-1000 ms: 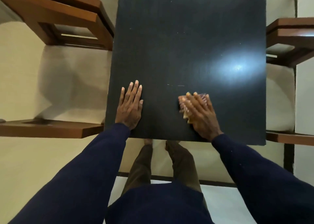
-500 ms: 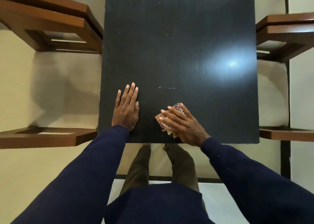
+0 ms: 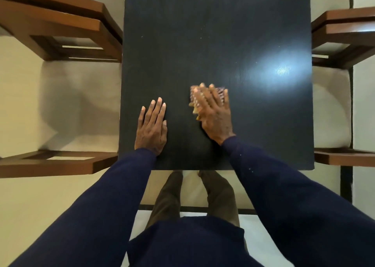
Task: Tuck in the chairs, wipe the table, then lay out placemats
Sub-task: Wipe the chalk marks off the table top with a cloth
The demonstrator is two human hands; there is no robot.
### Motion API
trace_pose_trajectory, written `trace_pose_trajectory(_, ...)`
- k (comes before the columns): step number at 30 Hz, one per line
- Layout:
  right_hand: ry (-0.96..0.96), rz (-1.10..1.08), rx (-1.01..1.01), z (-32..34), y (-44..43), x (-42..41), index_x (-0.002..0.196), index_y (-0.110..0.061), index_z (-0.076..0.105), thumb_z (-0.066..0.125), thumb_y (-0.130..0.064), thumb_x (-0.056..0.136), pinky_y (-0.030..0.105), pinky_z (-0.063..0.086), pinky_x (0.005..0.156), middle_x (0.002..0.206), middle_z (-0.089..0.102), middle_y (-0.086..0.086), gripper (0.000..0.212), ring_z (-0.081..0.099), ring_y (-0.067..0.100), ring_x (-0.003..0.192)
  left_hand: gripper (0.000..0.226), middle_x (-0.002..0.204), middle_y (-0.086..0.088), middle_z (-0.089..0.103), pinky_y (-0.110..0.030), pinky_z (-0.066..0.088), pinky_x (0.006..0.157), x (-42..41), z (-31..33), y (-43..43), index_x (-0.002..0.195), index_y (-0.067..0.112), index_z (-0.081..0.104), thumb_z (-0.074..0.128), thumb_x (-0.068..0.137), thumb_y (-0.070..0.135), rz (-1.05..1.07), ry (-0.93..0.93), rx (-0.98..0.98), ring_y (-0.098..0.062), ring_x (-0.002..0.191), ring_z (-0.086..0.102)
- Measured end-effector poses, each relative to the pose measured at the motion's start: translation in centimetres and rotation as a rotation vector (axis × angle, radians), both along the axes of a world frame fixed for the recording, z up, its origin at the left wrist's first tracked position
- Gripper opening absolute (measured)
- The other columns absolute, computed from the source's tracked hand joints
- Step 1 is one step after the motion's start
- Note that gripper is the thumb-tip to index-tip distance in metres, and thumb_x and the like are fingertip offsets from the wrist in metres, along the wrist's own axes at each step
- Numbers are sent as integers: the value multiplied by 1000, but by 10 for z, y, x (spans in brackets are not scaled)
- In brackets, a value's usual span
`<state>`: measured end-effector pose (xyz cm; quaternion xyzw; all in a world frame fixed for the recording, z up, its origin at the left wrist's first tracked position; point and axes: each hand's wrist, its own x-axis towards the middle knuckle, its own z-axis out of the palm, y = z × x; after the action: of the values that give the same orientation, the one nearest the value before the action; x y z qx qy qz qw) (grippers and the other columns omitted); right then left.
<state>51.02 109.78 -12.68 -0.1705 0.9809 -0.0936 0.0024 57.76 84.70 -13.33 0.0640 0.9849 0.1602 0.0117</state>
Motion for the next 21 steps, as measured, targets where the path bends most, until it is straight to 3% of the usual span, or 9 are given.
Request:
trace_pose_trajectory(3, -70, 259, 2, 3, 16, 57, 171, -24, 21, 65, -38, 98, 69, 9, 129, 179, 14, 8, 87, 8, 33, 165, 56, 177, -10, 19, -51, 14, 133, 0, 0, 0, 167, 9, 27, 33, 113, 25, -7, 8, 6, -25, 164, 13)
trace_pose_trajectory(7, -97, 427, 16, 0, 81, 113, 169, -24, 28, 68, -41, 99, 71, 16, 127, 177, 20, 9, 83, 14, 36, 164, 57, 177, -10, 17, -51, 13, 133, 0, -3, -1, 167, 10, 26, 34, 113, 26, -6, 2, -25, -26, 165, 12)
trace_pose_trajectory(11, -41, 146, 15, 5, 130, 96, 167, -22, 33, 63, -33, 98, 68, 14, 128, 175, 27, 9, 75, 21, 34, 163, 61, 177, -12, 14, -56, 15, 132, -2, -5, 5, 168, 9, 22, 35, 112, 29, -84, 2, -90, -31, 164, 11)
trace_pose_trajectory(16, -1, -399, -22, 3, 74, 26, 167, -24, 35, 44, -29, 107, 65, 13, 129, 175, 30, 3, 61, 23, 29, 163, 61, 177, -11, 13, -56, 14, 132, -12, 0, 36, 168, 8, 23, 37, 112, 30, -163, 0, -48, -30, 165, 9)
trace_pose_trajectory(18, 1, -444, -25, 1, 45, 11, 167, -24, 34, 46, -30, 102, 66, 11, 129, 175, 30, 4, 66, 23, 31, 163, 59, 177, -10, 15, -56, 14, 132, -20, 4, 60, 167, 8, 25, 35, 113, 28, -120, 3, 0, -29, 165, 11)
trace_pose_trajectory(21, -13, -223, -25, -2, 27, 33, 170, -25, 25, 60, -27, 96, 67, 6, 130, 178, 20, 5, 82, 13, 32, 165, 57, 176, -10, 19, -54, 14, 132, -30, 3, 82, 166, 8, 28, 33, 112, 25, -120, 9, 43, -27, 164, 14)
